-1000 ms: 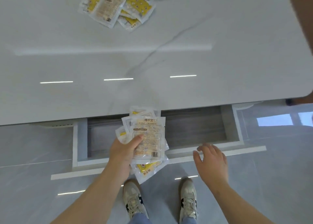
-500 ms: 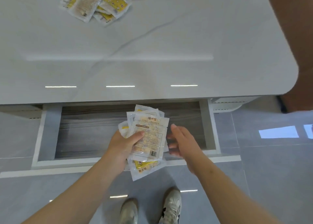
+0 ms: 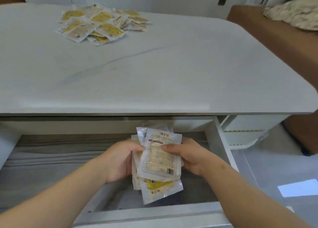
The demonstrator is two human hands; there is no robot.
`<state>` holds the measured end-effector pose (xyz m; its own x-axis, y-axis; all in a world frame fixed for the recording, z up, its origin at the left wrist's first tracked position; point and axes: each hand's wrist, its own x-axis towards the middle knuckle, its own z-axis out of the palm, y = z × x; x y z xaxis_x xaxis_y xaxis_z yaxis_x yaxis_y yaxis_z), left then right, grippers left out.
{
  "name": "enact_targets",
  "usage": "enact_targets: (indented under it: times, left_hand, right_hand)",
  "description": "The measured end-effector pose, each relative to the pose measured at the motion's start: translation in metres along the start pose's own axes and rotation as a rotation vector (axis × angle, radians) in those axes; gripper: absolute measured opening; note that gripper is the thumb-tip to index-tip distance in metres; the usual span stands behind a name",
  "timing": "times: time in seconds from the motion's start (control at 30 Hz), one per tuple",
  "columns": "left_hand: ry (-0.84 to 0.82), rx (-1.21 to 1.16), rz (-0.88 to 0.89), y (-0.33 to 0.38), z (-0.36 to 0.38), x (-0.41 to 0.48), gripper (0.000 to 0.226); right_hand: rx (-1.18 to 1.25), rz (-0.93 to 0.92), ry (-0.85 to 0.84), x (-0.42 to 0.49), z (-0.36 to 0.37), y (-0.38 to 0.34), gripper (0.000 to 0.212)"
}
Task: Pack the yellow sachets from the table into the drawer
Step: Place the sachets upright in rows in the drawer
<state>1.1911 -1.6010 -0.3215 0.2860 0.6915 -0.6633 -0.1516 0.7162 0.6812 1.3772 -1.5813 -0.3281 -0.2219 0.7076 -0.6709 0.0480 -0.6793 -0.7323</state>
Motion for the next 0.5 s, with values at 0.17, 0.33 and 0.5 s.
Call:
enact_targets:
  times: [0.17,0.33,0.5]
  left_hand:
    - [0.113,0.104,0.098,-0.007,0.002,0.002,0.029]
    - [0.286,0.173,0.066,-0.016,0.006,-0.012,0.022]
    - [0.335,0.239,0.049,-0.023,0.007,-0.004,0.020]
  right_hand:
    - [0.008,-0.053,0.052,-0.005,-0.006,0.002,0.026]
    - [0.024,-0.016,0.045,-0.021,-0.005,0.011,0.025]
    - [-0.014,-0.030,0.076,-0.024,-0.008,0.013,0.024]
